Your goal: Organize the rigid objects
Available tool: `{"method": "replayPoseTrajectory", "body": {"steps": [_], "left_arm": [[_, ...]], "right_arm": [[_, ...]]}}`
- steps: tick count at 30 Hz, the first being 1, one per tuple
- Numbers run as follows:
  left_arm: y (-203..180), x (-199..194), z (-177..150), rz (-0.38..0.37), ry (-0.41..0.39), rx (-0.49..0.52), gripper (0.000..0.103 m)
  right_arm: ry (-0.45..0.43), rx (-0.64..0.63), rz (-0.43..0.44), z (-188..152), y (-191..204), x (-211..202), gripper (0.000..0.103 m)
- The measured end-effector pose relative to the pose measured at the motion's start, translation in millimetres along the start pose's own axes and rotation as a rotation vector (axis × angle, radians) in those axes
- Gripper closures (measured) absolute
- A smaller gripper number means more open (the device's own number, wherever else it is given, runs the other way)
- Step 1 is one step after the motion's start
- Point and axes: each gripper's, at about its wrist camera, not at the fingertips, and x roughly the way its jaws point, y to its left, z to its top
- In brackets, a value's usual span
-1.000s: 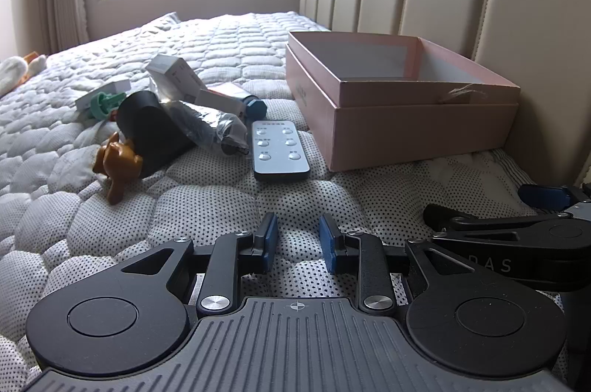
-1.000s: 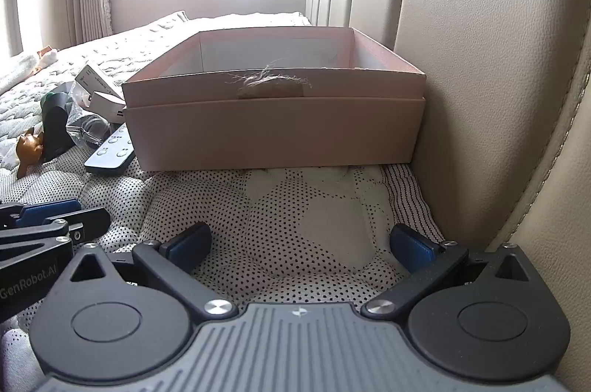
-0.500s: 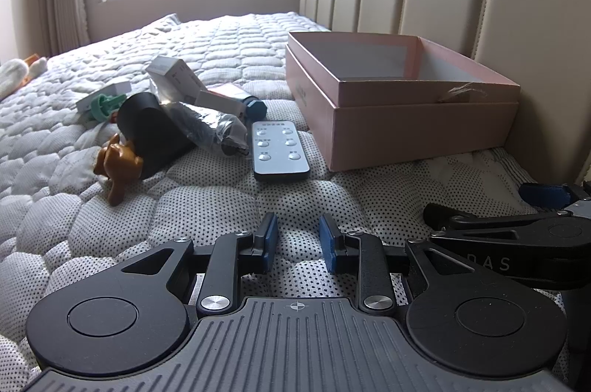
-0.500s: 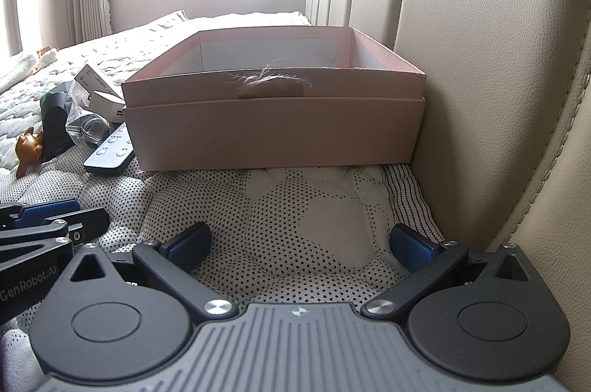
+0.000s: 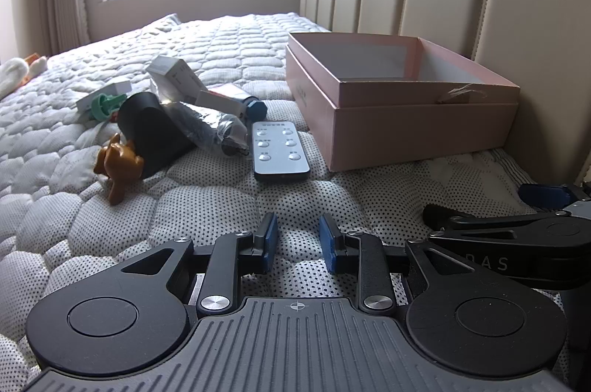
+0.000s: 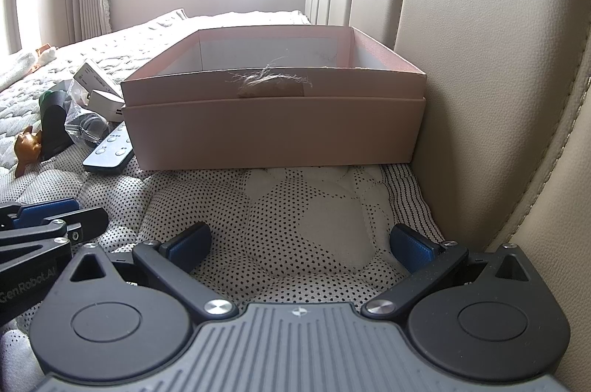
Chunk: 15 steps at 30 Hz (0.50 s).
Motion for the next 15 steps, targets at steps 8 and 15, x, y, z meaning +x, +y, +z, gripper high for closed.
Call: {"method": "replayPoseTrajectory", "body": {"steps": [8,15], "left_arm": [[-1.7,-1.0,-0.7,0.01,-0.002,0.009,0.074],[-0.2,-1.6,-1.0,-0.003,-0.003,-0.008,0.074]], "right_arm": [[0.0,0.0,0.0,0.6,-1.1,-0.5,0.0],[-0.006,-0.007,-0.008,-0.9,0.0,-1.6,0.0]]}}
